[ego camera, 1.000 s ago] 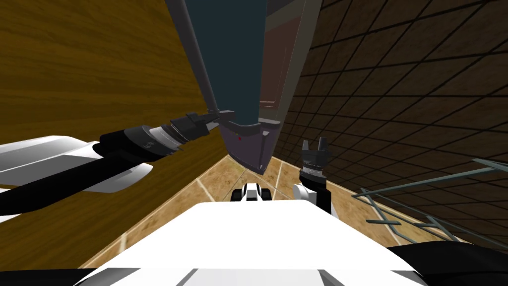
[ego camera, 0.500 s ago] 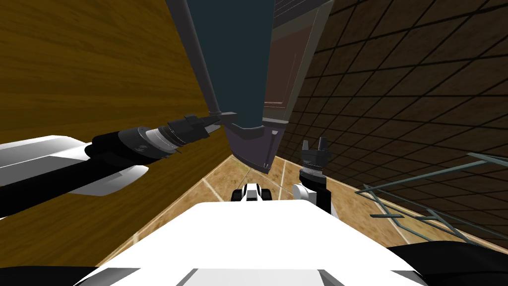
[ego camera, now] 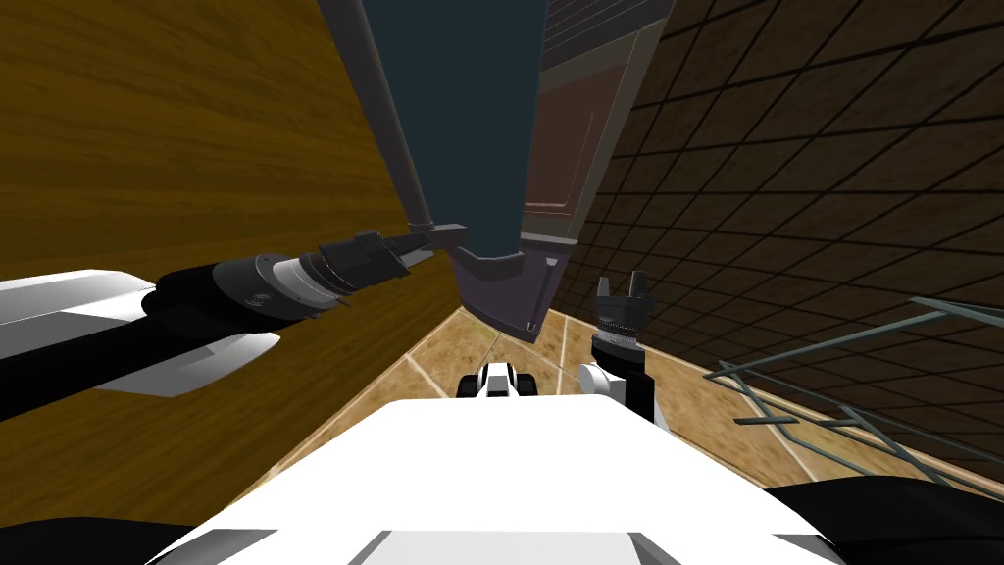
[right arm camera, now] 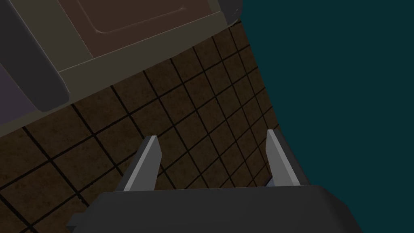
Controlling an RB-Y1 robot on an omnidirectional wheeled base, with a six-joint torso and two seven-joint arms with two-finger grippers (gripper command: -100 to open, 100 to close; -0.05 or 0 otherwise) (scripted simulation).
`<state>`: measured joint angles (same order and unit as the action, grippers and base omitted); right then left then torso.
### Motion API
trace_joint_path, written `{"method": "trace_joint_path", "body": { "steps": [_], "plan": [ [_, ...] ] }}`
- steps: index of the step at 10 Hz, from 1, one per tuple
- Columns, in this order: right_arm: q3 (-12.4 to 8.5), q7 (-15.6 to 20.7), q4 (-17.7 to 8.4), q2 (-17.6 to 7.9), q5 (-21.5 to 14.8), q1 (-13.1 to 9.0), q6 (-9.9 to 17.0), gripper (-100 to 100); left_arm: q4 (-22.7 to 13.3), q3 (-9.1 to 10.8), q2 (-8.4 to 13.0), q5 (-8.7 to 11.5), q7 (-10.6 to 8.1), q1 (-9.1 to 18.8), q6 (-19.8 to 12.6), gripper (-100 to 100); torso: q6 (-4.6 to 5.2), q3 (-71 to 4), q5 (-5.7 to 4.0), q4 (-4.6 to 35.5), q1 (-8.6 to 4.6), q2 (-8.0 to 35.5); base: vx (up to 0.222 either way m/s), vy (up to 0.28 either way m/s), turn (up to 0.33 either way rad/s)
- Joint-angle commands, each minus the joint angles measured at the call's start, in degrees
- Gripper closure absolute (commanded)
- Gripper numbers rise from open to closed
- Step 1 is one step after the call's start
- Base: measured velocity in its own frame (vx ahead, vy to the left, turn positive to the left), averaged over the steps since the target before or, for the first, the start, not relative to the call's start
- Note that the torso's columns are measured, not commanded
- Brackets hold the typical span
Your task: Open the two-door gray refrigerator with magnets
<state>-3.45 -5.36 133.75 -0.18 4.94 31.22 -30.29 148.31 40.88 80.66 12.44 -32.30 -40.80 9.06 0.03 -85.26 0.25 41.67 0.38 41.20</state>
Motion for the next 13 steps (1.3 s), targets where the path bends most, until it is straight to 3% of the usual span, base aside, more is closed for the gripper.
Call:
{"method": "trace_joint_path", "body": {
  "steps": [1, 2, 3, 5, 6, 7, 8, 10, 11, 12, 13],
  "plan": [
    [-0.01, 0.0, 0.0, -0.01, 0.0, -0.01, 0.0, 0, -1.49, 3.76, 0.28, 2.85, 1.97, -4.62, 4.14, 100, 0.03, -0.1, 0.0, 0.14, 0.29, 0.04, -0.024, 0.179, -0.049],
    [-0.01, 0.0, 0.0, -0.01, 0.0, 0.0, 0.0, 0, -1.49, 3.76, 0.28, 2.85, 1.97, -5.81, 4.14, 100, 0.03, -0.13, 0.01, 0.15, 0.2, -0.01, 0.0, 0.095, -0.005],
    [0.0, 0.0, 0.0, 0.0, 0.0, 0.0, 0.0, 0, -2.28, 6.46, 0.42, 5.49, 4.11, -7.42, 7.47, 100, 0.03, -0.15, -0.07, -0.03, -0.15, -0.17, -0.036, 0.172, -0.045],
    [-0.01, 0.0, 0.0, -0.01, 0.0, 0.0, 0.0, 0, -2.28, 7.12, 0.42, 5.49, 4.11, -10.37, 8.35, 100, 0.05, -0.17, -0.08, 0.12, 0.01, -0.06, -0.004, 0.139, -0.028],
    [0.0, 0.0, 0.0, 0.0, 0.0, 0.0, 0.0, 0, -3.08, 10.41, 0.57, 8.13, 6.25, -12.6, 11.87, 100, 0.05, -0.17, -0.1, -0.07, -0.24, -0.22, -0.012, 0.18, -0.053],
    [-0.01, 0.0, 0.0, -0.01, 0.0, 0.0, 0.0, 0, -3.08, 10.48, 0.57, 8.13, 6.25, -14.62, 12.57, 100, 0.12, -0.28, -0.13, 0.11, 0.04, -0.15, -0.014, 0.198, -0.054],
    [-0.01, 0.0, 0.0, -0.01, 0.0, 0.0, 0.0, 0, -3.87, 13.3, 0.71, 10.48, 8.39, -16.55, 15.22, 100, 0.08, -0.26, -0.06, 0.08, 0.09, -0.17, -0.03, 0.235, -0.056],
    [-0.01, 0.0, -0.01, -0.01, 0.0, 0.0, 0.0, 0, -3.87, 13.83, 0.71, 10.77, 8.39, -19.48, 16.79, 100, 0.11, -0.33, -0.17, 0.2, -0.1, -0.13, -0.023, 0.151, -0.022],
    [0.0, 0.0, 0.0, 0.0, 0.0, 0.0, 0.0, 0, -4.67, 16.64, 0.86, 13.41, 10.52, -21.51, 19.99, 100, 0.11, -0.25, -0.26, 0.02, -0.55, -0.22, -0.017, 0.142, -0.034],
    [-0.01, 0.0, 0.0, -0.01, 0.0, 0.0, 0.0, 0, -4.67, 17.19, 0.86, 13.41, 10.52, -23.56, 21.0, 100, 0.18, -0.42, -0.39, 0.25, -0.43, -0.13, -0.017, 0.162, -0.047],
    [0.0, 0.0, 0.0, 0.0, 0.0, 0.0, 0.0, 0, -5.47, 19.42, 1.0, 15.65, 12.66, -25.44, 23.26, 100, 0.16, -0.38, -0.34, 0.28, -0.36, -0.06, -0.014, 0.251, -0.062]
  ]
}}
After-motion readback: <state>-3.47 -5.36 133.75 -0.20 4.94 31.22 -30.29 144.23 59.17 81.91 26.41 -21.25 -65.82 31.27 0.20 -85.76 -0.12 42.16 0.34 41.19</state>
